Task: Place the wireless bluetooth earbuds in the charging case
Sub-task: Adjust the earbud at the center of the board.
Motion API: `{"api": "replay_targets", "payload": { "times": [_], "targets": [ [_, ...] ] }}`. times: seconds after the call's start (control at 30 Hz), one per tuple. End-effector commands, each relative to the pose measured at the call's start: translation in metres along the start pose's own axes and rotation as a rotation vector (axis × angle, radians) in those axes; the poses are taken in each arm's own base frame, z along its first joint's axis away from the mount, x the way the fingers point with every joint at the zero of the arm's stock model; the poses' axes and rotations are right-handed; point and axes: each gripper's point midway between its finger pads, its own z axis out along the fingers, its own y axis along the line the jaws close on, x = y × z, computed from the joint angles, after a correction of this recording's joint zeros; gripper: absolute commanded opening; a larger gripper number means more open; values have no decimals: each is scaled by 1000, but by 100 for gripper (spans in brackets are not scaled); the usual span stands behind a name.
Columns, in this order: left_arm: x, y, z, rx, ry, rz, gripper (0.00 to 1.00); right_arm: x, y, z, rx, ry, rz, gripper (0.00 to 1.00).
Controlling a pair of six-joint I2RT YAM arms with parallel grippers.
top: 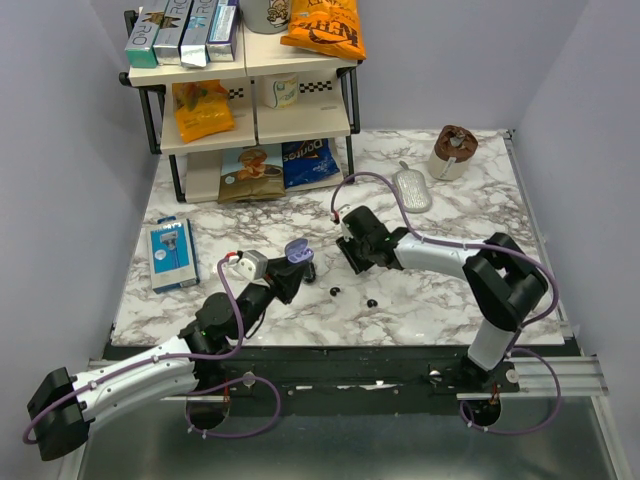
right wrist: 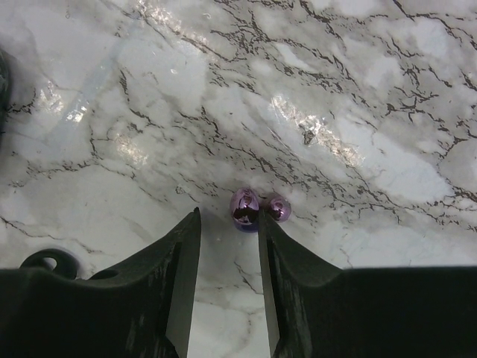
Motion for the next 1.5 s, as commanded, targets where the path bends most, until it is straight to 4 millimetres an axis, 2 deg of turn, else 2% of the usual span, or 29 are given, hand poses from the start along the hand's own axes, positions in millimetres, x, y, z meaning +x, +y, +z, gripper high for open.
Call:
{"api": "replay_targets", "payload": {
  "times": [0.0, 0.17, 0.4, 0.53, 0.7, 0.73, 0.8, 0.9, 1.1, 1.2, 1.23, 1.37, 1.47],
  "targets": [
    [4, 3, -3, -14, 4, 1, 0, -6, 1, 8, 11, -6, -10, 45],
    [4, 4, -3, -17, 3, 3, 0, -6, -2, 10, 31, -4, 0, 43],
    [4, 3, -3, -17, 3, 1, 0, -8, -7, 8, 62, -15, 14, 35],
    [5, 3, -3, -17, 4, -1, 0, -6, -6, 9, 63, 1, 39, 24],
    [5, 4, -3, -18, 3, -4, 0, -19, 3, 10, 46, 10, 154, 14],
    [5, 4, -3, -18, 4, -3, 0, -19, 3, 10, 55, 17, 180, 8],
    [5, 4, -4, -19, 6, -1, 0, -28, 5, 8, 63, 11, 261, 3],
    [2, 4, -4, -22, -2, -4, 0, -36, -1, 1, 110, 8, 425, 1],
    [0, 4, -3, -22, -8, -4, 0, -22, -20, -7, 167, 53, 863, 1],
    [-3, 3, -3, -18, -16, -5, 0, -7, -23, -4, 202, 121, 1032, 1],
    [-2, 3, -3, -19, -14, -4, 0, 3, -24, -7, 240, 164, 1061, 1],
    [-4, 2, -4, -15, -18, -6, 0, 20, -30, -6, 333, 212, 1147, 1],
    [-3, 3, -4, -18, -16, -7, 0, 24, -28, -4, 328, 216, 1184, 5]
  ]
}}
